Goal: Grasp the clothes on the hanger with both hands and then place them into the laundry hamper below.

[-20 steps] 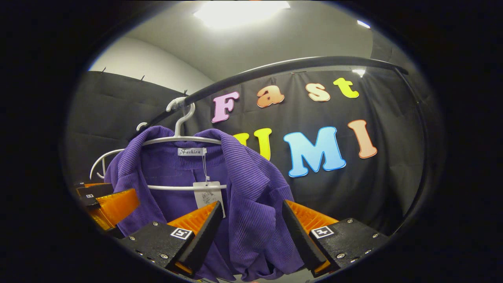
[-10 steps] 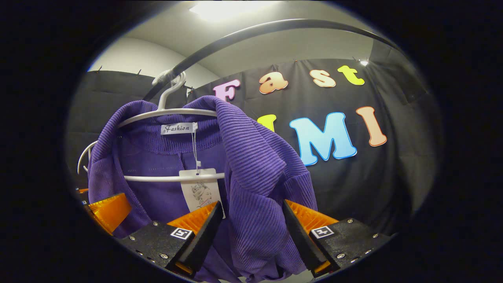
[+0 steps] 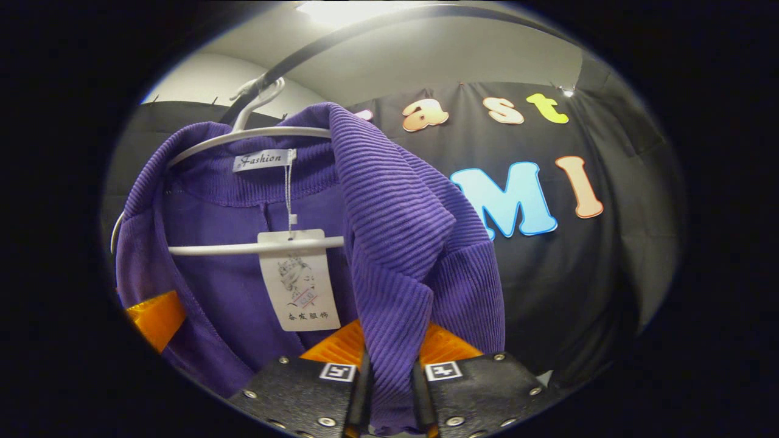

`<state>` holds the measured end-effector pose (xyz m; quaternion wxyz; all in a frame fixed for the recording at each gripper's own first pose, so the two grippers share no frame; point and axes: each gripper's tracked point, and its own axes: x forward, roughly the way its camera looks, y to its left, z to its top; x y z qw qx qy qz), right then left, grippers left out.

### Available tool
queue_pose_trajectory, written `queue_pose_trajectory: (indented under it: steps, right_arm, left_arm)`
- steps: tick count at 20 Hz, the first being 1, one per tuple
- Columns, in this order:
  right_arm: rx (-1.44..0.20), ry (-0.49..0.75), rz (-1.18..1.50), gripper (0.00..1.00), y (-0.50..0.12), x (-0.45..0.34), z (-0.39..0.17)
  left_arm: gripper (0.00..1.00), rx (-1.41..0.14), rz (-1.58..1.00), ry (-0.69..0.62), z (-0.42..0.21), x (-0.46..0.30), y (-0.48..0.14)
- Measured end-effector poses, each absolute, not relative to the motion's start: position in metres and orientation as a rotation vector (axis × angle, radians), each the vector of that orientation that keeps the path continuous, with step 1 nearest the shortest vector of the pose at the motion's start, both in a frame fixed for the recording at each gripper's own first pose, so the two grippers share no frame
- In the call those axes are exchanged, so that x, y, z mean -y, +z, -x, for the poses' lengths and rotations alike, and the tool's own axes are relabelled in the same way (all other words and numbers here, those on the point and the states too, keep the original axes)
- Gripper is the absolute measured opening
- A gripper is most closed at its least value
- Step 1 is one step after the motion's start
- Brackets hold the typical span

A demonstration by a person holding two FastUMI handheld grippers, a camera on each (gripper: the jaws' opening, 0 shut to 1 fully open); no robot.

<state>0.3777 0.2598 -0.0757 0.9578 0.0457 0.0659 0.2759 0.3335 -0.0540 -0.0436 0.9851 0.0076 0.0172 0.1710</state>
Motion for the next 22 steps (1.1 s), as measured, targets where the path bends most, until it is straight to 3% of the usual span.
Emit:
queue_pose_trajectory:
  steps: [2, 7, 15, 16, 18, 19, 22]
  right_arm:
    - [-0.101, 0.596, -0.082, 0.07, -0.069, -0.258, -0.372]
    - [0.020, 0.602, -0.041, 0.06, -0.035, -0.236, -0.356]
    - [0.211, 0.563, -0.022, 0.06, 0.046, -0.205, -0.338]
    - [0.235, 0.551, -0.012, 0.06, 0.054, -0.202, -0.338]
    - [0.268, 0.532, 0.004, 0.06, 0.069, -0.195, -0.340]
    - [0.280, 0.523, 0.008, 0.06, 0.074, -0.191, -0.342]
    - [0.308, 0.491, 0.023, 0.06, 0.086, -0.180, -0.354]
  left_arm:
    - [0.55, -0.034, -0.004, 0.312, -0.333, 0.059, -0.042]
    - [0.10, -0.004, 0.030, 0.256, -0.322, 0.063, -0.029]
    - [0.05, 0.076, -0.003, 0.210, -0.278, 0.068, 0.028]
    - [0.10, 0.083, -0.009, 0.211, -0.273, 0.065, 0.035]
    - [0.01, 0.092, -0.003, 0.211, -0.268, 0.059, 0.045]
    - [0.10, 0.092, 0.001, 0.212, -0.267, 0.056, 0.048]
    - [0.05, 0.097, -0.003, 0.231, -0.262, 0.039, 0.059]
